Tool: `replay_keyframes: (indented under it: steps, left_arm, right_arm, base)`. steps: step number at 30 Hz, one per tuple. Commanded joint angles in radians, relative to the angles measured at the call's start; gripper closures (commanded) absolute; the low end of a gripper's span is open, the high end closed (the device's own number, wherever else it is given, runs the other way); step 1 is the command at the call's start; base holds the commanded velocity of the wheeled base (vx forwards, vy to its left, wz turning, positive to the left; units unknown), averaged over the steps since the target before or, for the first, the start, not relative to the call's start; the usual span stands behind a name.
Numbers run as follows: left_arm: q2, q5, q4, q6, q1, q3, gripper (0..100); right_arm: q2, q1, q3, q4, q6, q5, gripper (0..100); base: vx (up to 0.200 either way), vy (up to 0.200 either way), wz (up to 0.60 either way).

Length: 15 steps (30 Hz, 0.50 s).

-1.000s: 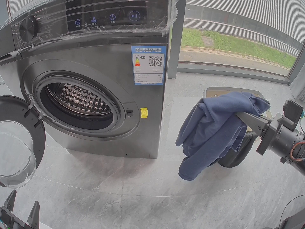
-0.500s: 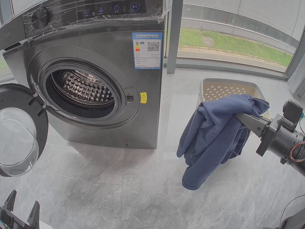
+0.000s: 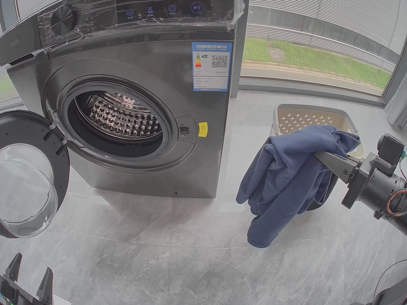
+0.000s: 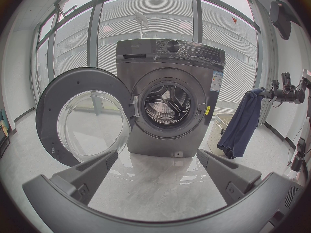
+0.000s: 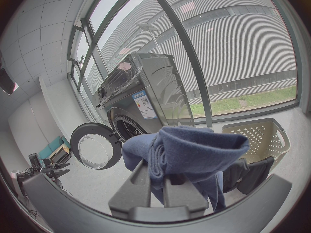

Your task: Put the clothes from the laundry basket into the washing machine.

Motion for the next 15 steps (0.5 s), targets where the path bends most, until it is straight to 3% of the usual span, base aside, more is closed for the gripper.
replay_keyframes:
  steps: [1, 9, 15]
  left_arm:
    - [-0.015, 0.001, 0.000, -0.001, 0.000, 0.016, 0]
    - [-0.015, 0.001, 0.000, -0.001, 0.000, 0.016, 0]
    - [-0.015, 0.001, 0.000, -0.001, 0.000, 0.016, 0]
  right_arm:
    - [0.001, 0.001, -0.001, 0.000, 0.000, 0.000, 100]
    - [0.001, 0.001, -0.001, 0.000, 0.000, 0.002, 100]
    - [0.001, 0.001, 0.001, 0.000, 0.000, 0.002, 100]
  base:
    - [0.000, 0.200, 0.00]
    - [0.000, 0.200, 0.00]
    - [0.000, 0.000, 0.00]
